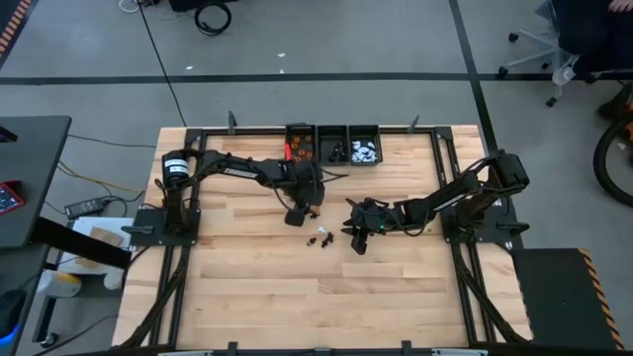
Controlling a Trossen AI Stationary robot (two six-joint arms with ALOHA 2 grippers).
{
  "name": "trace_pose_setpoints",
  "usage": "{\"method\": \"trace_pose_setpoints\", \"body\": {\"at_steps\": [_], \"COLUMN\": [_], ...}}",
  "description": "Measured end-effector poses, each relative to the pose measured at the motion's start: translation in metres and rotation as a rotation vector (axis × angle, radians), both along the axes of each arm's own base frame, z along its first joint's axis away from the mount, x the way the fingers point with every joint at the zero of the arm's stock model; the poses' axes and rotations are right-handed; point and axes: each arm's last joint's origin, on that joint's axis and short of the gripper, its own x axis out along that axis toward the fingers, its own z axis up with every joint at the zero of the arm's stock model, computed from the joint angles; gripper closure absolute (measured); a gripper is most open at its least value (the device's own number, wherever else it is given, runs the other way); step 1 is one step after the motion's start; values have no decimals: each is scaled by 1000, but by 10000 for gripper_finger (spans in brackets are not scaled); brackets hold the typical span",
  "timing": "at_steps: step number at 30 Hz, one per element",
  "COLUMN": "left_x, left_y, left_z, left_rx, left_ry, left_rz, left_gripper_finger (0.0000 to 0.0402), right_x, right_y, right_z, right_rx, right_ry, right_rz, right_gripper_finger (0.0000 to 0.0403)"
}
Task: Sort game pieces by color
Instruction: Put the orange game piece into the left black basket
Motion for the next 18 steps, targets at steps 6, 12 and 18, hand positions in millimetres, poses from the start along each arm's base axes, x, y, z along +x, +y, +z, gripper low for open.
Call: {"method": "trace_pose_setpoints", "body": {"at_steps": [6,12,18], "left_x": [2,5,6], "left_y": [-10,-9,-8], "left_z": [0,-8,-12], "left_rx": [9,-1,-16], "left_ry": [-7,-5,7], "left_rz": [-51,-52,-41], "left_gripper_finger": [258,258,258], "right_x": [0,0,1], "right_y": [0,0,0], "right_z": [0,0,1], "right_rx": [0,0,0], "right_ry": [-3,-5,-11], "right_rz": [0,0,0], "right_gripper_finger": [284,284,284]}}
